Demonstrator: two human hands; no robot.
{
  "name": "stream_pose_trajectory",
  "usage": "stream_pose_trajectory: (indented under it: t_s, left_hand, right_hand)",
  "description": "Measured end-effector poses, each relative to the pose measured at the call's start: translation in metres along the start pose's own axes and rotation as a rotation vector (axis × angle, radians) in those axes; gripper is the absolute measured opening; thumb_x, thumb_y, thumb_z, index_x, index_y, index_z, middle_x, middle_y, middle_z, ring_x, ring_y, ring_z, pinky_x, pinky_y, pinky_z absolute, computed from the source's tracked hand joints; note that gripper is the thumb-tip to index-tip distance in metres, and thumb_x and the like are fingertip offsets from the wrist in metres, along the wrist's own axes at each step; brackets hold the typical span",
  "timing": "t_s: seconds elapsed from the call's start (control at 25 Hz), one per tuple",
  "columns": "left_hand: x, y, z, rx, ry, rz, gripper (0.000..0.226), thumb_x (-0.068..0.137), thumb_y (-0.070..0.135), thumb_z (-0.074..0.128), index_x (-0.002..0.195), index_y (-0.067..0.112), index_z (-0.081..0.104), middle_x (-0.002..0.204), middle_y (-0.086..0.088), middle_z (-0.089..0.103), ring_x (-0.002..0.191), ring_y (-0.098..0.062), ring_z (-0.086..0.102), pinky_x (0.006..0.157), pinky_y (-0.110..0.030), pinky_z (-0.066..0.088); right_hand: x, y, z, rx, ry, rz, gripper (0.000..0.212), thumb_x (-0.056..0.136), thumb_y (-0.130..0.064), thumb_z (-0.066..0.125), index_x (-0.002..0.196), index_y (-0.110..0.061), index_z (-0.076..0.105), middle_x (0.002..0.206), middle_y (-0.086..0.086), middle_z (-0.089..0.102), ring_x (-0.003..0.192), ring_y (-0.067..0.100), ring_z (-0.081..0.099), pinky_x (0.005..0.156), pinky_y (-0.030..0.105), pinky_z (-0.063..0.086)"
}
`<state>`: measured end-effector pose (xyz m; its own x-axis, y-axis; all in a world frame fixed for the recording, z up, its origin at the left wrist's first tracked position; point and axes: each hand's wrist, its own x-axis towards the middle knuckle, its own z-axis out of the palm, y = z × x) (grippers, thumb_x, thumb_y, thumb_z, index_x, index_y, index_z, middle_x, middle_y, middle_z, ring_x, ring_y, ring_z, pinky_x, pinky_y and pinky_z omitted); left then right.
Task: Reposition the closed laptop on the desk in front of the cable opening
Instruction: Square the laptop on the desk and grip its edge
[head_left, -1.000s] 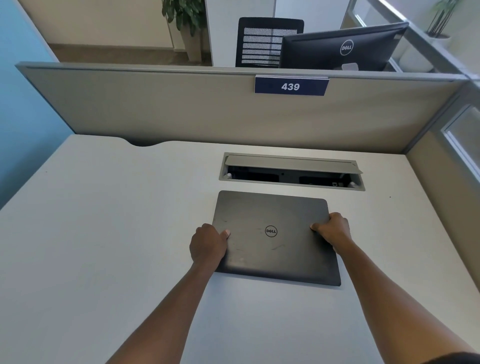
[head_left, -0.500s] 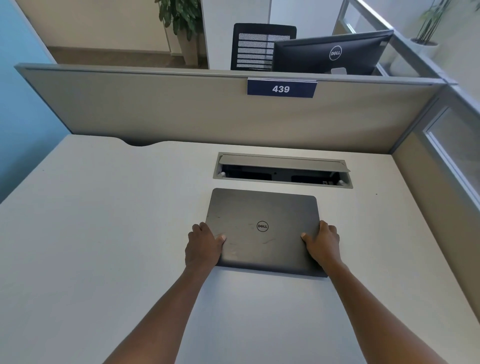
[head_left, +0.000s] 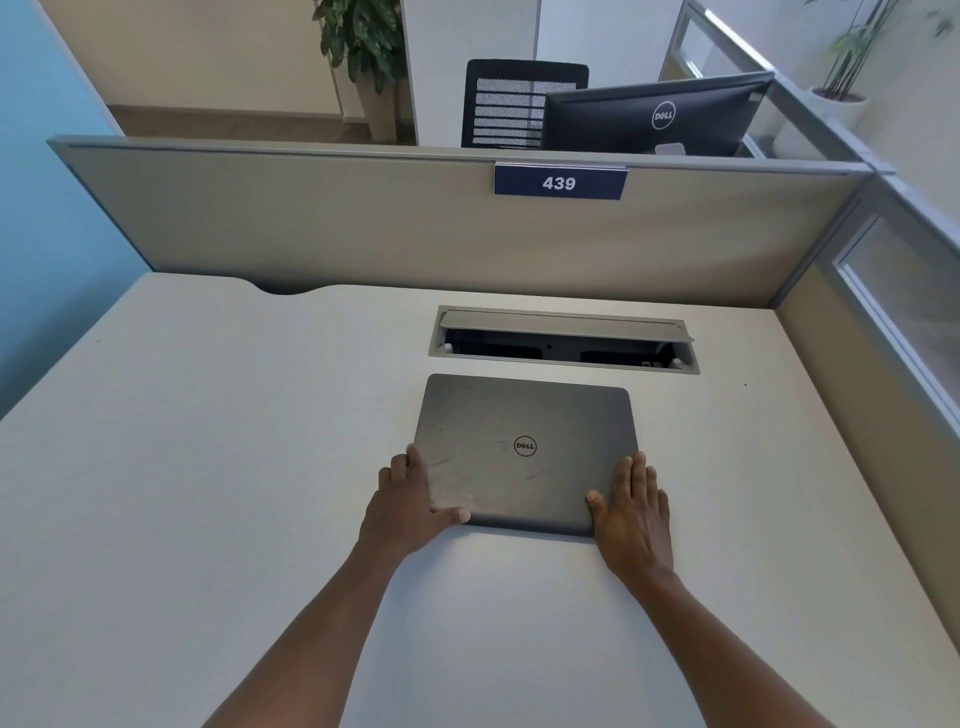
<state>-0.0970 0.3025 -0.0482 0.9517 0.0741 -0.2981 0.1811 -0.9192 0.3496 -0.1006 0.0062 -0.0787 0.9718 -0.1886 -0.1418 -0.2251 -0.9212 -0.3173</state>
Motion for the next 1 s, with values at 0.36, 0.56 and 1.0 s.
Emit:
stream_pose_trajectory:
  t_s: [0.36, 0.56, 1.0]
  left_hand:
    - [-0.04, 0.006, 0.027, -0.469, 0.375, -0.285, 0.071, 0.077, 0.045, 0.075, 0.129, 0.005, 0.046, 0.123, -0.014, 0.054, 0.117, -0.034, 0.052, 0.093, -0.042, 0.047]
    - [-0.048, 0.027, 0.024, -0.574, 0.134, -0.628, 0.045, 0.088, 0.042, 0.061, 0.105, 0.001, 0.056, 0.093, -0.008, 0.067, 0.09, -0.033, 0.069, 0.078, -0.033, 0.052]
    - [-0.034, 0.079, 0.045, -1.42, -0.355, -0.7, 0.036, 0.094, 0.027, 0.062, 0.095, -0.008, 0.065, 0.086, -0.022, 0.072, 0.074, -0.03, 0.072, 0.063, -0.03, 0.063]
  right_hand:
    - [0.02, -0.019, -0.009, 0.03, -0.011, 0.022, 0.076, 0.097, -0.041, 0.05, 0.155, -0.001, 0.019, 0.165, 0.02, 0.015, 0.153, 0.037, 0.009, 0.124, 0.049, 0.012]
    - [0.059, -0.04, -0.016, -0.021, -0.074, -0.12, 0.072, 0.094, -0.038, 0.054, 0.15, -0.002, 0.029, 0.161, 0.019, 0.025, 0.151, 0.036, 0.016, 0.123, 0.048, 0.018]
    - [0.121, -0.078, -0.022, -0.086, -0.094, -0.318, 0.055, 0.091, -0.036, 0.06, 0.13, 0.001, 0.049, 0.136, 0.02, 0.05, 0.129, 0.036, 0.044, 0.11, 0.047, 0.037]
